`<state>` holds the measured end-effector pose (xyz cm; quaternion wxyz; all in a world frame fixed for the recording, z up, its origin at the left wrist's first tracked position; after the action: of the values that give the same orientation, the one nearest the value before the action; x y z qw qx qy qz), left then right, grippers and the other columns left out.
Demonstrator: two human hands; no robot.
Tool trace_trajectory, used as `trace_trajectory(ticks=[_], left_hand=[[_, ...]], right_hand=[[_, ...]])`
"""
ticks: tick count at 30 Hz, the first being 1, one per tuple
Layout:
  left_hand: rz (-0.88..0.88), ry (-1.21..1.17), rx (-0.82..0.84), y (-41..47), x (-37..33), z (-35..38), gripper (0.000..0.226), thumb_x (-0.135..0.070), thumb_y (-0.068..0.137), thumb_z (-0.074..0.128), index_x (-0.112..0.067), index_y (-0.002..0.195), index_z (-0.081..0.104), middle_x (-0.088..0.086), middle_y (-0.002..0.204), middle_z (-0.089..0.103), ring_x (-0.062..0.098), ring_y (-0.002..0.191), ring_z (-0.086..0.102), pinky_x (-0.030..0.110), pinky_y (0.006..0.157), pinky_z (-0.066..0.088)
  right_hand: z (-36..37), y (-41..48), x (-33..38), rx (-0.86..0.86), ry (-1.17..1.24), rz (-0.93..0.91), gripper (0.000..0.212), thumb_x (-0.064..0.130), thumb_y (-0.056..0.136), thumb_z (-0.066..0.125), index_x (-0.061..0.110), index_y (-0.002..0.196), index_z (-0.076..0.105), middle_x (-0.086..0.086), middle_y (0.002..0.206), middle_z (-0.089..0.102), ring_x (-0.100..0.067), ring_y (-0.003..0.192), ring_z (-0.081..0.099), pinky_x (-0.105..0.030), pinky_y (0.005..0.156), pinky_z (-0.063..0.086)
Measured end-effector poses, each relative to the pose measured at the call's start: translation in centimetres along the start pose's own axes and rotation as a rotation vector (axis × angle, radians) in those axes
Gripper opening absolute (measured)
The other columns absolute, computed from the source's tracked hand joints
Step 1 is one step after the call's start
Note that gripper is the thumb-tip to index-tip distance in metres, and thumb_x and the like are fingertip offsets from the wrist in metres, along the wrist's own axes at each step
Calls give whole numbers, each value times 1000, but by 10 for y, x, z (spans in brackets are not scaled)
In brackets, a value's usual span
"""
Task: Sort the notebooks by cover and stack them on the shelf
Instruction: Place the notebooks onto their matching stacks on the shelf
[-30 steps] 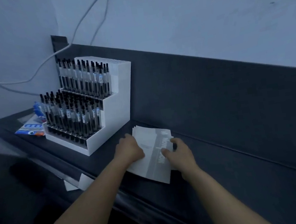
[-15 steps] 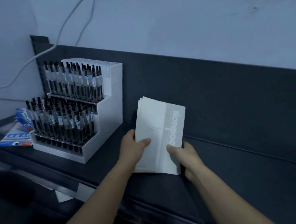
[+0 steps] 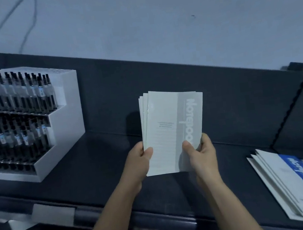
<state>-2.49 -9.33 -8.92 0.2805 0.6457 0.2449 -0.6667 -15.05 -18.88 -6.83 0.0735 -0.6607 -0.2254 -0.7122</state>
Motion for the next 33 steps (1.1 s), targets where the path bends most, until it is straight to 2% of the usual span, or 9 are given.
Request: trace_trajectory(ticks=[4,9,16,20,23,25,27,29,33], left_hand=[[48,-13,-27,-13,3,47,22,-10,100,45,-17,113,62,-4,110,69,12,103,65,32,90,52],[94,-69,-62,-38,3,113,19,-8,100,44,-18,105,60,-7,101,68,8,94,64,22,76,52],[116,-114,-21,-81,3,213,22,-8,101,43,-20,106,60,-7,101,68,7,92,64,18,71,50],[113,-48,47,-103,6,270,30,-11,102,40,-21,124,58,-9,112,67,7,102,63,23,85,50],[124,16,103,-118,8,308,38,-14,102,37,-27,135,52,-11,122,64,9,111,60,31,100,46],[131,70,140,-124,8,330,42,-15,102,36,-29,139,47,-14,130,58,7,120,54,30,105,41],[126,121,184,-129,7,350,44,-16,102,35,-28,145,40,-18,138,47,3,124,46,23,105,35],[134,177,229,-129,7,371,44,-17,102,34,-24,145,38,-12,138,51,6,114,54,24,97,40],[159,284,275,-118,10,411,49,-19,99,33,-24,148,31,-5,139,52,15,112,57,34,97,47]], right_hand=[[-49,-8,3,-30,-51,-8,20,6,93,55,20,108,56,7,100,67,-5,87,64,-12,67,50],[-118,-21,6,-25,-151,22,32,3,91,52,25,113,48,14,100,59,2,89,57,-8,64,44],[-223,-45,5,-113,-240,49,28,11,95,52,31,114,49,10,107,65,-10,100,62,-35,89,53],[-284,-55,9,-162,-246,41,33,9,94,52,28,121,52,8,114,66,-11,103,63,-38,92,53],[-325,-60,7,-213,-269,52,30,8,94,53,29,115,53,7,113,65,-9,100,63,-35,88,53],[-349,-62,7,-237,-278,69,27,9,94,52,30,113,52,5,111,65,-12,99,63,-36,85,54],[-371,-61,9,-259,-298,95,25,11,95,52,29,113,51,4,108,65,-14,97,63,-32,79,54],[-393,-58,10,-283,-322,107,24,12,95,51,29,112,51,5,106,65,-14,95,63,-30,76,52],[-425,-47,9,-358,-374,144,34,19,92,54,26,126,50,0,121,62,-21,109,61,-44,91,53]])
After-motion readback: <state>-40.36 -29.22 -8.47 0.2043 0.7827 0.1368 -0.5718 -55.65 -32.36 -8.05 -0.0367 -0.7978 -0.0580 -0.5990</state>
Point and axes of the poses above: each hand's wrist, its own y-axis towards the middle knuckle, its own z-axis out of the palm, x = y × z, the point moved 1 cm from there along y, towards the middle knuckle
